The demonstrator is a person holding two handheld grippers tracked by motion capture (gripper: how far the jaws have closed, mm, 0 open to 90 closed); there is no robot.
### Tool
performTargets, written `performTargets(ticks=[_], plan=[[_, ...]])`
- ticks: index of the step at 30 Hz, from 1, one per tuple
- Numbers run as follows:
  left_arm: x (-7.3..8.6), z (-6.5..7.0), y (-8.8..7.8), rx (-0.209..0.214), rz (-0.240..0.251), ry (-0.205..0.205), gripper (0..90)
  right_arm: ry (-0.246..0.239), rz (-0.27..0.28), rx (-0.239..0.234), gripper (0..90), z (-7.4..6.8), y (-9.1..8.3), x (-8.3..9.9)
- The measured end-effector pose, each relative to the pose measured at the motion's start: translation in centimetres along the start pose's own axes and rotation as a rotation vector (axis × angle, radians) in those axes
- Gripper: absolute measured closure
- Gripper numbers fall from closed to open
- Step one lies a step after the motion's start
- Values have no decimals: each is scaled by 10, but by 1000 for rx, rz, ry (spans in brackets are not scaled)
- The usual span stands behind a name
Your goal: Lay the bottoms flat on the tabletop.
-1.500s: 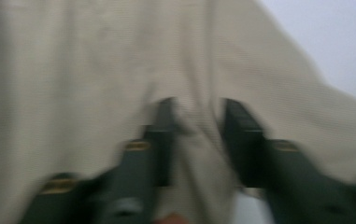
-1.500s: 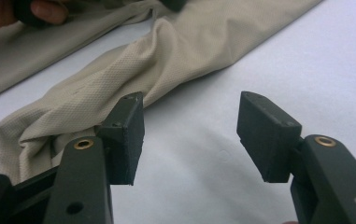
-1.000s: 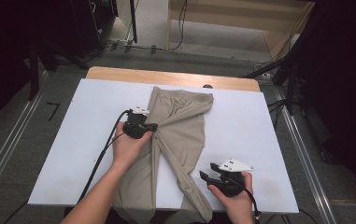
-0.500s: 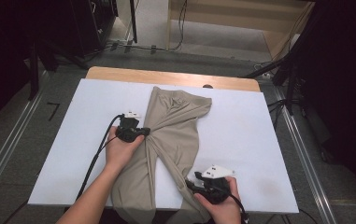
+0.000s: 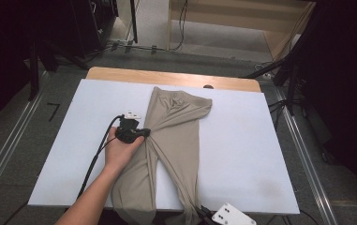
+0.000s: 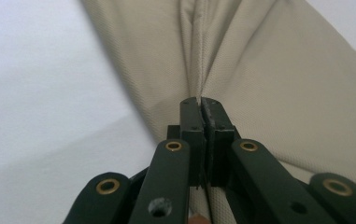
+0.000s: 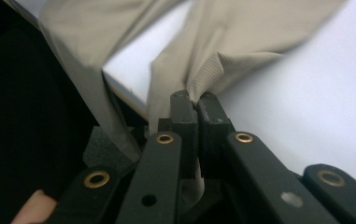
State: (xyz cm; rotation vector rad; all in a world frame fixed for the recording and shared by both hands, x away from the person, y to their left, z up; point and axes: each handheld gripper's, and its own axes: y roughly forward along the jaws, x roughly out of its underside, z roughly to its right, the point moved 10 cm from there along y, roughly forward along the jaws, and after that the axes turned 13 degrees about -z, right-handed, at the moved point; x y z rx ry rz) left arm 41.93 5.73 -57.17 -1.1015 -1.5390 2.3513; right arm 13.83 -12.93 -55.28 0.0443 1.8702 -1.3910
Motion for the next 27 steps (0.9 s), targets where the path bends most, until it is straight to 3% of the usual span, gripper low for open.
performTargets(ticks=[2,4,5,7,8,9,11,13,15,18,20,21,23,24,26,27], plan=[[0,3,-1,7,3,11,885,3,-37,-64,728,-4,2,12],[-3,12,-6,93,26,30,792,5,-37,-87,578,-1,4,13],[-4,13,-9,102,43,37,721,-4,-28,-84,505,5,6,6],[-8,10,-20,126,95,22,541,5,-2,-66,473,22,10,-11],[-9,3,-25,120,111,-11,510,6,5,-49,475,30,12,-17],[-9,-3,-28,100,110,-31,496,-3,3,1,482,45,20,-29],[-5,-20,-28,40,90,-78,496,14,-22,49,490,71,38,-44],[1,-30,-22,5,61,-90,501,57,-34,49,494,91,58,-60],[4,-33,-15,-6,38,-94,506,72,-23,64,493,106,74,-77],[1,-27,-7,-16,51,-84,504,97,-28,82,483,125,95,-93],[-1,-22,-3,-27,54,-76,501,136,-12,42,468,129,102,-101],[-2,-21,0,-70,52,-61,503,142,-13,32,455,129,105,-104],[-3,-18,2,-145,43,-29,569,121,-59,89,458,128,114,-105],[-3,-13,4,-144,39,-10,619,111,-60,112,484,126,115,-106],[-4,-6,7,-118,31,16,695,90,-56,104,650,120,116,-108],[-3,-5,7,-106,22,14,797,74,-60,82,742,115,116,-108]])
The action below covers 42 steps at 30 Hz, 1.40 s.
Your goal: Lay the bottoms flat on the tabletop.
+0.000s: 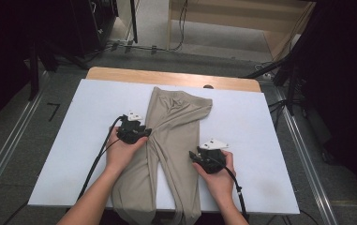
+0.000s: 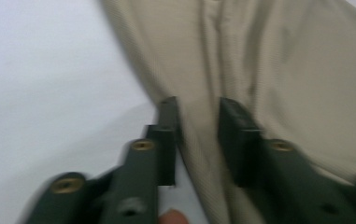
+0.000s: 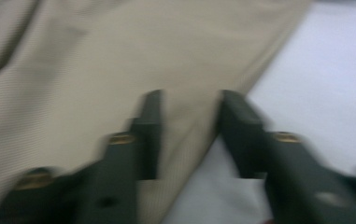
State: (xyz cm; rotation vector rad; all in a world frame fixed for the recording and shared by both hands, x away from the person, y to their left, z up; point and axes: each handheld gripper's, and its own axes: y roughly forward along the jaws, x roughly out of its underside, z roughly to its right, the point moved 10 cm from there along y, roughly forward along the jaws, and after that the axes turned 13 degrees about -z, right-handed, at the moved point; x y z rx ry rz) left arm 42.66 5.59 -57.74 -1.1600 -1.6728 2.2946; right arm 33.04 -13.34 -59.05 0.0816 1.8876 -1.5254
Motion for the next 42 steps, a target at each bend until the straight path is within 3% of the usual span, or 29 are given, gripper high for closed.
performTargets(ticks=[1,2,4,7,9,12,15,18,21,22,23,25,27,28,30,32,34,35,36,38,39,42], plan=[[1,-1,-1,11,-13,-11,848,-15,-19,-2,871,-1,-1,1],[2,-4,-3,18,-15,-26,898,-38,-49,10,876,1,-4,2],[6,-10,-7,29,-16,-37,900,-23,-87,-6,881,9,-10,8],[17,-32,-25,26,11,-74,900,6,-57,15,882,27,-26,24],[28,-45,-37,33,16,-85,900,21,-46,44,882,40,-40,43],[47,-58,-50,39,19,-98,900,69,-28,43,882,56,-59,75],[66,-58,-60,56,1,-80,900,86,-17,55,882,63,-74,97],[85,-48,-65,91,-31,-48,900,94,-30,52,882,60,-84,116],[101,-28,-72,185,-74,6,900,91,-55,-5,873,50,-89,127],[100,-24,-74,203,-73,21,893,80,-61,-41,840,45,-90,127],[96,-24,-75,199,-49,25,832,72,-48,-54,740,44,-91,122],[80,-30,-76,167,8,-9,660,59,-19,-42,587,48,-89,106],[65,-34,-72,172,45,-63,563,71,14,-37,557,55,-85,88],[61,-34,-67,169,38,-85,521,70,26,-35,530,60,-77,76],[56,-28,-57,160,20,-70,486,80,39,-19,523,68,-65,60],[57,-22,-50,133,-3,-54,517,78,30,-16,525,70,-53,50],[59,-15,-46,135,-19,-39,600,65,-12,-25,548,67,-41,49],[61,-14,-46,103,-24,-20,650,62,-26,-26,584,65,-37,50],[63,-15,-47,84,-28,-17,710,51,-17,18,668,64,-36,51],[67,-17,-48,82,-43,-34,825,35,-24,23,841,60,-38,54],[69,-18,-50,86,-47,-29,896,40,-35,17,869,60,-40,57],[78,-16,-56,109,-78,0,900,51,-44,5,879,59,-49,69]])
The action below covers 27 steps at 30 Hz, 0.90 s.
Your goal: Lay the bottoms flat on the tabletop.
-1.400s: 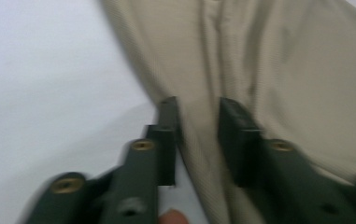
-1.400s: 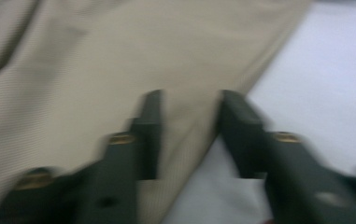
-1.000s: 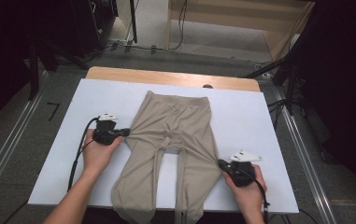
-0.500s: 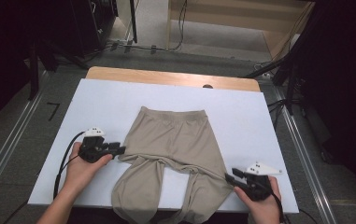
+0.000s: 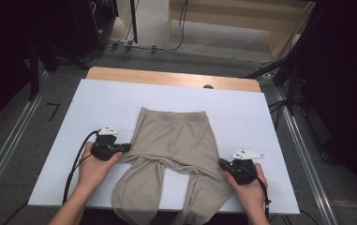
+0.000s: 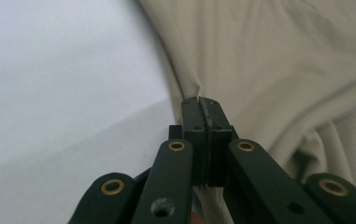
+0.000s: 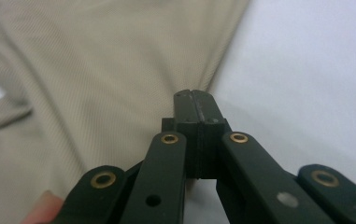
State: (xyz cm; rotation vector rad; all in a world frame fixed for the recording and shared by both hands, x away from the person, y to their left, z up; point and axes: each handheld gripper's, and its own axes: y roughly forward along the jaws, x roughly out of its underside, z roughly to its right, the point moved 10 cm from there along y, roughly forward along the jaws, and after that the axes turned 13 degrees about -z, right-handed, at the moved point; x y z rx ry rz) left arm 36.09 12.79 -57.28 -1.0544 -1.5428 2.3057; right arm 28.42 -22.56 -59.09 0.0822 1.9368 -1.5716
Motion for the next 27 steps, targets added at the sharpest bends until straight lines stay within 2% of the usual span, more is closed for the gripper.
performTargets(ticks=[2,5,7,8,9,10,11,12,13,14,16,18,22,24,26,27], plan=[[9,1,-5,15,-19,22,900,1,0,13,880,1,-8,13],[22,4,-11,68,-41,43,900,24,-20,7,881,2,-21,38],[25,6,-14,103,-45,58,900,26,-26,-2,880,3,-31,55],[23,6,-15,115,-36,66,880,29,-18,-15,879,4,-34,57],[17,3,-15,102,-22,64,778,24,1,-40,875,4,-38,55],[10,-1,-15,80,2,48,661,19,26,-51,789,6,-41,49],[1,-5,-16,85,30,29,596,18,52,-41,740,10,-43,40],[-10,-8,-16,96,61,7,554,15,77,-42,715,12,-45,29],[-20,-12,-16,90,84,-10,523,3,103,-54,708,12,-45,16],[-27,-15,-15,89,100,-21,498,-22,125,-54,689,13,-44,2],[-45,-21,-8,86,113,-41,478,-47,145,-52,665,14,-39,-24],[-62,-29,1,57,116,-56,473,-77,147,-59,655,15,-25,-56],[-80,-40,17,40,105,-88,473,-97,130,-71,636,19,8,-107],[-86,-43,23,58,107,-113,478,-92,97,-70,615,24,27,-125],[-90,-42,28,104,106,-132,521,-76,68,-57,590,31,46,-138],[-90,-45,32,94,102,-147,521,-65,62,-57,576,34,54,-142]])
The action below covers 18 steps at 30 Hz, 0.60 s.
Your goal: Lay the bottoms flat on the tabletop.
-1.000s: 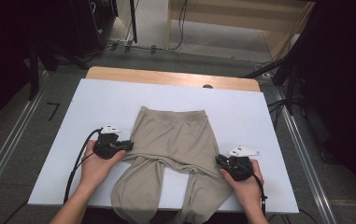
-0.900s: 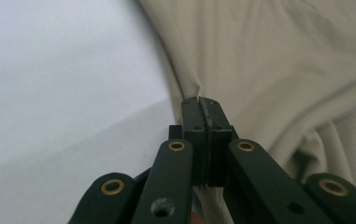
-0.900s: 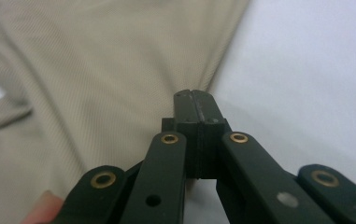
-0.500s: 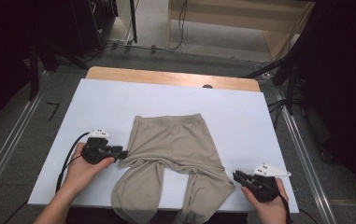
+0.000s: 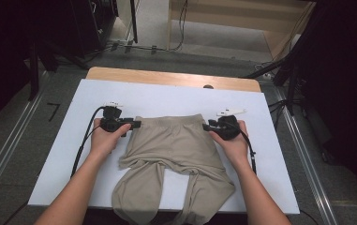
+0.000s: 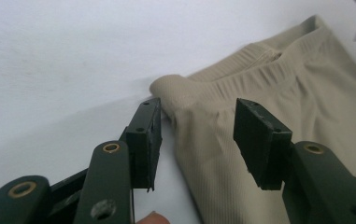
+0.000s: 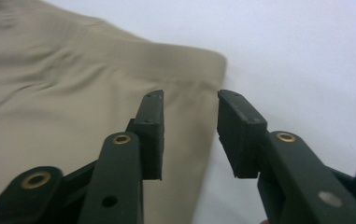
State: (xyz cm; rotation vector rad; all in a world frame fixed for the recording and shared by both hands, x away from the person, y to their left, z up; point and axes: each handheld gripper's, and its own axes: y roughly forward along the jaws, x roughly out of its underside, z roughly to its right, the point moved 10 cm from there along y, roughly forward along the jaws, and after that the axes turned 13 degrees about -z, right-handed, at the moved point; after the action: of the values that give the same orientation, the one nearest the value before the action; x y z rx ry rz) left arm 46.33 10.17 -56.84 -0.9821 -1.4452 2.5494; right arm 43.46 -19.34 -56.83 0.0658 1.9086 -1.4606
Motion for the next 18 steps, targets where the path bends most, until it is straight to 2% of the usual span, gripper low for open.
performTargets(ticks=[1,3,4,6,7,8,9,10,11,12,13,15,18], plan=[[0,-2,2,-4,0,-10,522,20,-13,-4,561,6,12,-3],[-2,-3,3,3,8,-36,556,58,-2,-14,558,13,25,-8],[-2,-5,3,-11,6,-36,582,71,2,-35,558,14,29,-10],[-2,-6,4,-29,1,-19,631,73,-2,-37,570,17,32,-14],[-1,-7,4,-43,-6,-7,681,47,2,-37,620,15,33,-17],[-2,-7,4,-42,-7,-6,714,5,-19,-38,655,11,35,-17],[-2,-8,4,-35,-16,-6,748,-31,-30,-15,683,9,37,-18],[-3,-9,4,-42,-19,10,793,-43,-42,1,736,8,37,-18],[-4,-10,4,-58,-19,32,842,-35,-58,-6,830,9,36,-19],[-9,-10,4,-73,-5,48,854,-16,-70,-20,841,10,35,-20],[-14,-11,4,-77,10,50,860,8,-58,-22,847,14,33,-25],[-29,-11,0,-84,52,53,864,25,-11,7,850,21,27,-34],[-56,-13,-1,-119,101,62,863,57,30,49,850,31,18,-51]])
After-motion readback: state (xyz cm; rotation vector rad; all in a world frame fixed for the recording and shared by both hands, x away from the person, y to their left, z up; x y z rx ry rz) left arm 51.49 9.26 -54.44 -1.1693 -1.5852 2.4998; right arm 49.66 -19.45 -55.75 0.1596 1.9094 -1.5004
